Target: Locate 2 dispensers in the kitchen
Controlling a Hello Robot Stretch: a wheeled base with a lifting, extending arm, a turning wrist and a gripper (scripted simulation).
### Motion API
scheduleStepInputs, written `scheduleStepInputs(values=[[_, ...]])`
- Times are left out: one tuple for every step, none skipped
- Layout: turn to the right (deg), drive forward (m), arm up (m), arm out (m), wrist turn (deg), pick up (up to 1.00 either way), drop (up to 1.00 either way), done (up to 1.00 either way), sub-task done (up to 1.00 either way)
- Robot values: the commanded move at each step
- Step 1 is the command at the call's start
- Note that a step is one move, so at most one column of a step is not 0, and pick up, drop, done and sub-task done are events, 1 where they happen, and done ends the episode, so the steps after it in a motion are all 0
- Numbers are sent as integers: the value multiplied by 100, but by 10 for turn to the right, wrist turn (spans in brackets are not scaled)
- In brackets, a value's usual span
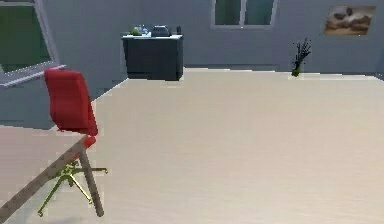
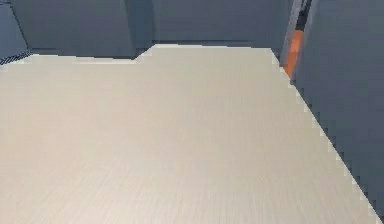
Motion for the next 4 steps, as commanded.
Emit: scheduleStepInputs(values=[[0,100,0,0,0,0,0,0,0],[0,100,0,0,0,0,0,0,0],[0,100,0,0,0,0,0,0,0],[0,100,0,0,0,0,0,0,0]])
